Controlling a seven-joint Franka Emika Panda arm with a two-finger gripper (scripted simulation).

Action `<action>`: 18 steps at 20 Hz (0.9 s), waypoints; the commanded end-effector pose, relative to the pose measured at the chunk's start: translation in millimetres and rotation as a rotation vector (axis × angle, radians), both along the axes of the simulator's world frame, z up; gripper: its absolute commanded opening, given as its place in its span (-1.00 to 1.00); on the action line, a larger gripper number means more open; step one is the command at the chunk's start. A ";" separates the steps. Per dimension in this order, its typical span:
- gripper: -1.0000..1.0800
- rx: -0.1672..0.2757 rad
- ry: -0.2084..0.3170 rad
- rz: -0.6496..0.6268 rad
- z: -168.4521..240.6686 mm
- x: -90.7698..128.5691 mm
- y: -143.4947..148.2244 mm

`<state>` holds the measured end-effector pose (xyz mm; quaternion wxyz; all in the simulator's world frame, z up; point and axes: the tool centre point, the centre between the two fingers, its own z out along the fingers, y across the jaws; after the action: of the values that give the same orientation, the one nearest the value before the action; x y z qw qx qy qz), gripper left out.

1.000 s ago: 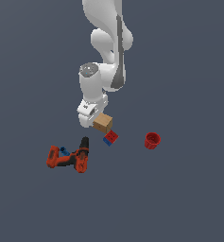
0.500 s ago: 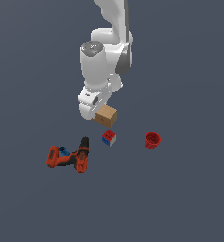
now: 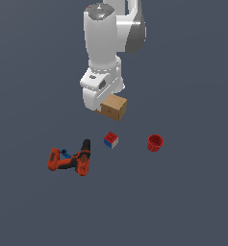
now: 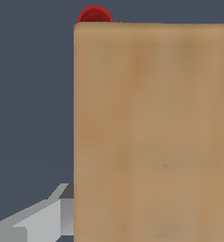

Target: Pick up a designated object from a clutter of objects.

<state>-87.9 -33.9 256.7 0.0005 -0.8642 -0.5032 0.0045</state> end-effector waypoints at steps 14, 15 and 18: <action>-1.00 0.003 -0.008 0.001 133.8 33.0 38.9; -1.00 0.003 -0.008 0.002 139.2 34.5 40.3; -1.00 0.003 -0.008 0.002 152.1 38.5 44.2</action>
<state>-52.2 8.3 398.0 0.0018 -0.8637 -0.5040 0.0036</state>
